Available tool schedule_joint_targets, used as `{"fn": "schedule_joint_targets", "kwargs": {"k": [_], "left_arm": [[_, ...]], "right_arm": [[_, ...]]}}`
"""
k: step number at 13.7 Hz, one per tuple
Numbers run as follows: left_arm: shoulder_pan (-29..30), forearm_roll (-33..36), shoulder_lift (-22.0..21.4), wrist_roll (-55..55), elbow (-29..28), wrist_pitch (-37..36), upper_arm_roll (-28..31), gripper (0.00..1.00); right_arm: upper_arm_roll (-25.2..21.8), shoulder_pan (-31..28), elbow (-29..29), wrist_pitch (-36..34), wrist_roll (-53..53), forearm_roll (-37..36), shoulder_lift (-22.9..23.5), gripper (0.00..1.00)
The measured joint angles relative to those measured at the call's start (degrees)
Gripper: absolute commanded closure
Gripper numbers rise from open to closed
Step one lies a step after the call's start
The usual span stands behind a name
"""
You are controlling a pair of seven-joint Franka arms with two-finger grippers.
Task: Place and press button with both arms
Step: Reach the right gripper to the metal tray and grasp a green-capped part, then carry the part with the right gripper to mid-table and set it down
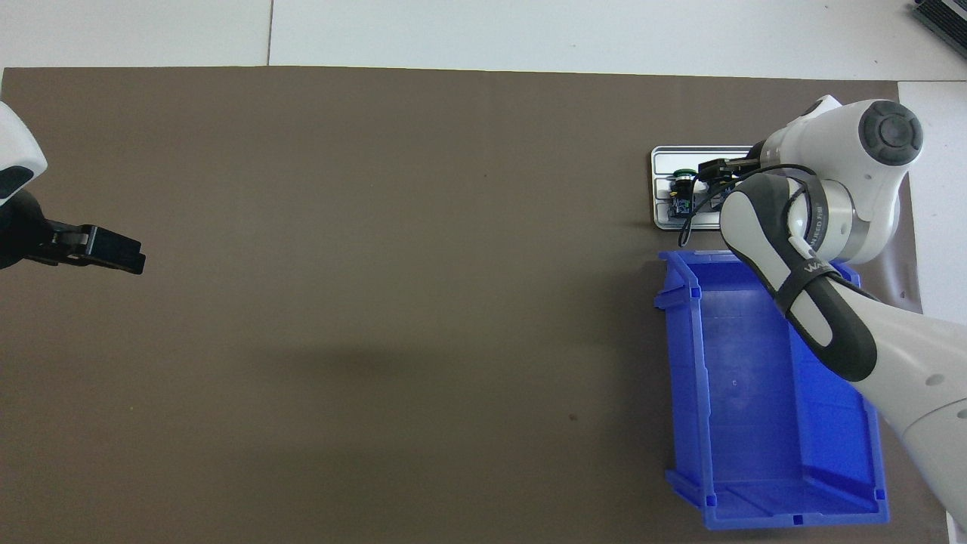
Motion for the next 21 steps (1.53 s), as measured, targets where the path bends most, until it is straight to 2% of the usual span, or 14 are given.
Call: {"fn": "schedule_joint_targets", "kwargs": {"k": [1,3,4,6,7,8,9,13,16,18,21], "left_arm": [[0.0,0.0,0.0,0.0,0.0,0.0,0.0,0.0],[0.0,0.0,0.0,0.0,0.0,0.0,0.0,0.0],[0.0,0.0,0.0,0.0,0.0,0.0,0.0,0.0],[0.0,0.0,0.0,0.0,0.0,0.0,0.0,0.0],[0.0,0.0,0.0,0.0,0.0,0.0,0.0,0.0],[0.0,0.0,0.0,0.0,0.0,0.0,0.0,0.0],[0.0,0.0,0.0,0.0,0.0,0.0,0.0,0.0],[0.0,0.0,0.0,0.0,0.0,0.0,0.0,0.0],[0.0,0.0,0.0,0.0,0.0,0.0,0.0,0.0],[0.0,0.0,0.0,0.0,0.0,0.0,0.0,0.0],[0.0,0.0,0.0,0.0,0.0,0.0,0.0,0.0]], "right_arm": [[0.1,0.0,0.0,0.0,-0.4,0.3,0.2,0.08],[0.2,0.0,-0.2,0.0,-1.0,0.5,0.3,0.22],[0.2,0.0,-0.4,0.2,-1.1,0.6,0.4,0.26],[0.3,0.0,-0.8,0.4,-1.1,0.6,0.5,0.42],[0.3,0.0,-1.2,0.5,-1.1,0.6,0.5,0.53],[0.3,0.0,-1.5,0.6,-1.1,0.6,0.5,0.82],[0.3,0.0,-1.6,0.7,-1.2,0.6,0.5,1.0],[0.2,0.0,-1.0,0.5,-1.0,0.8,0.4,1.0],[0.2,0.0,4.0,-3.9,2.7,0.8,-0.3,1.0],[0.3,0.5,8.4,-8.6,8.0,0.8,-1.1,1.0],[0.2,4.0,13.2,-14.1,23.5,0.4,-2.3,1.0]]}}
